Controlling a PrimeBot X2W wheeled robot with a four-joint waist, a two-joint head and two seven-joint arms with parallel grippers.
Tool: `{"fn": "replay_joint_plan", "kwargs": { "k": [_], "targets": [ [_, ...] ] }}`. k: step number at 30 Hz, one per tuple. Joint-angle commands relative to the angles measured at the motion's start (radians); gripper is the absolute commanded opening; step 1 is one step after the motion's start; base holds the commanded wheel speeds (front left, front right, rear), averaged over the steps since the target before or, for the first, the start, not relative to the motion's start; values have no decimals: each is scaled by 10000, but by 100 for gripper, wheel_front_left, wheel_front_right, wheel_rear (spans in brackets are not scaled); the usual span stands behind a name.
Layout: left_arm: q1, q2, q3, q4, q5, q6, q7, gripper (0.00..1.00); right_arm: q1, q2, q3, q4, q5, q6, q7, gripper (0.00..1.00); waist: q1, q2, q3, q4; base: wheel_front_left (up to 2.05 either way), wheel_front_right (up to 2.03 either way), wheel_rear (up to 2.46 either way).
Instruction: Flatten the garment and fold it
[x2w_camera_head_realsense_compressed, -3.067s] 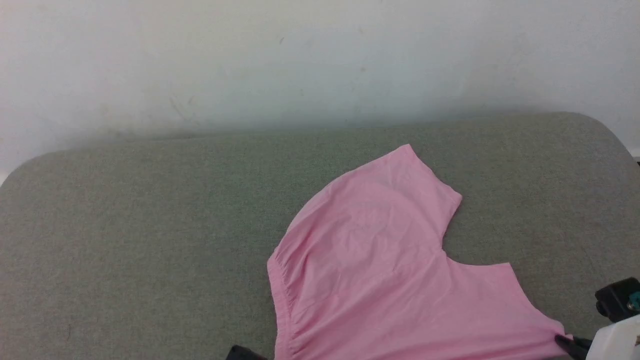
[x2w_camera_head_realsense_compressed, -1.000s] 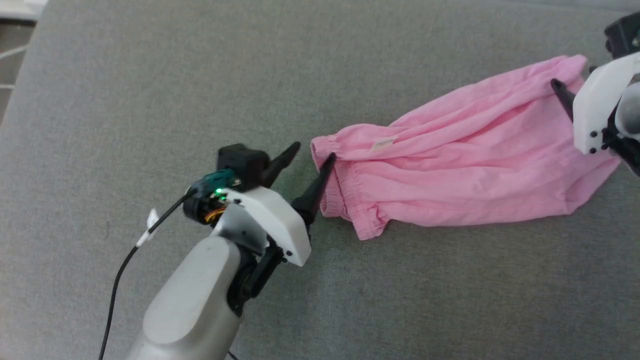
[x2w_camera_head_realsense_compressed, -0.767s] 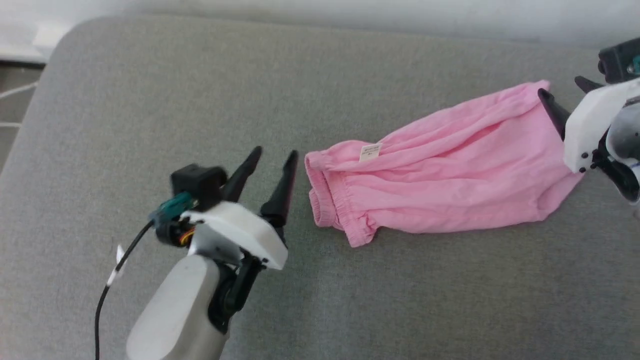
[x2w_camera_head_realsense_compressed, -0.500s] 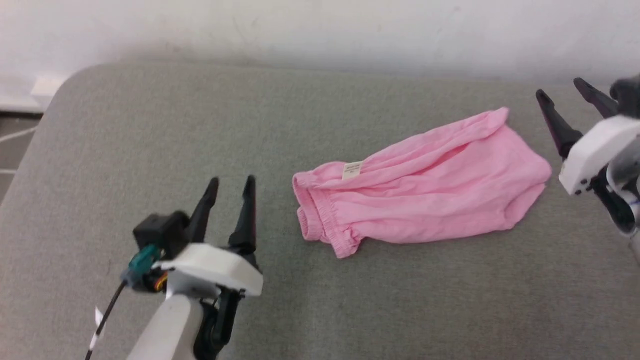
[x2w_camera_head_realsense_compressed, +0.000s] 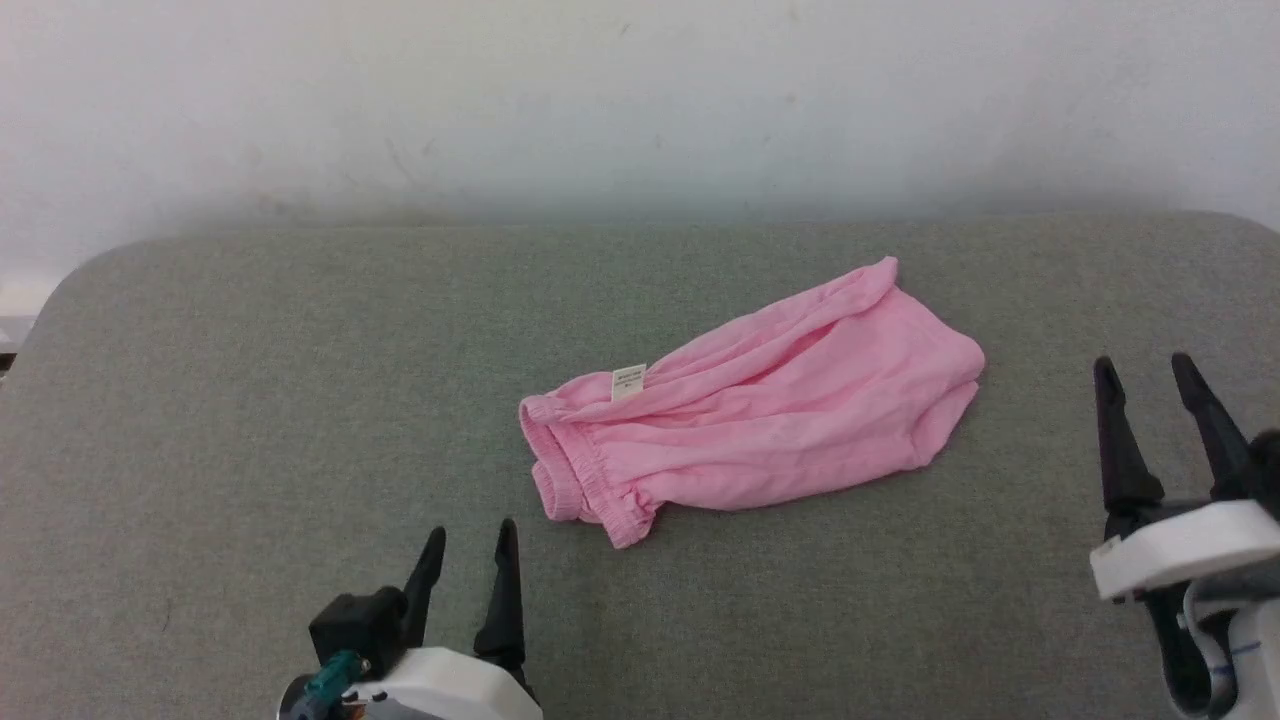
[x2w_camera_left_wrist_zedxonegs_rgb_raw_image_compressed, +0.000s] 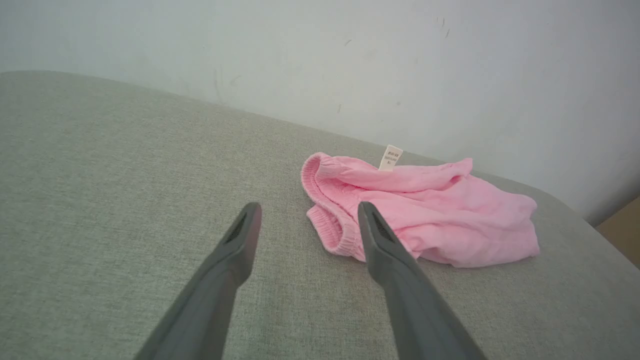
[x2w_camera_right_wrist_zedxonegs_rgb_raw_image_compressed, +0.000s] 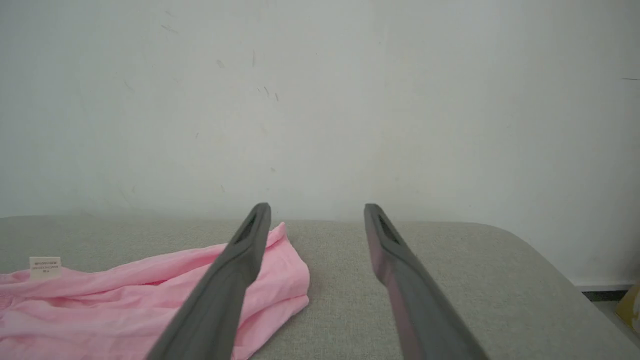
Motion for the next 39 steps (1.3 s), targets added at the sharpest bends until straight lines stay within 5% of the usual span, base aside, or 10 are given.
{"fn": "replay_joint_plan", "kwargs": {
  "k": [1, 5, 10, 17, 26, 34, 35, 36, 37, 39],
  "targets": [
    [100, -7, -61, 72, 86, -16, -19, 100, 380, 386, -246, -442, -244, -9, -67, 100, 2, 0, -35, -149, 0, 0, 0],
    [37, 71, -282, 180, 192, 19, 372, 100, 1463, 1455, -863, -1830, -952, -9, -79, 100, 2, 0, 120, -361, 0, 0, 0],
    [-501, 163, -468, 73, 214, 126, 1377, 100, 2095, 1883, -910, -2839, -1469, -9, 146, 100, 2, 0, 500, -713, 0, 0, 0],
    [-1513, 386, -554, 131, 207, 420, 3107, 100, 2166, 2020, -890, -3268, -1558, -9, 311, 100, 2, 0, 949, -1170, 0, 0, 0],
    [-2084, 670, -633, 433, 442, 1405, 5163, 100, 1950, 2078, -750, -3060, -1340, -9, 187, 100, 2, 0, 1507, -1723, 0, 0, 0],
    [-1794, 762, -1123, 802, 267, 1330, 6517, 100, 1692, 2083, -694, -2644, -1111, -9, 19, 100, 2, 0, 1882, -1807, 0, 0, 0],
    [-1757, 775, -1179, 837, 241, 1306, 6654, 49, 1650, 2083, -677, -2592, -1121, -9, 8, 100, 2, 0, 1898, -1797, 0, 0, 0],
    [-1740, 793, -1202, 849, 237, 1306, 6708, 17, 1606, 2083, -649, -2545, -1146, -9, -1, 100, 2, 0, 1902, -1782, 0, 0, 0],
    [-1729, 805, -1218, 850, 234, 1296, 6716, 0, 1565, 2084, -621, -2505, -1187, -9, -6, 100, 2, 0, 1894, -1758, 0, 0, 0],
    [-1716, 765, -1170, 785, 173, 1270, 6546, 0, 1498, 2084, -589, -2457, -1312, -9, -1, 100, 2, 0, 1841, -1663, 0, 0, 0]
  ]
}}
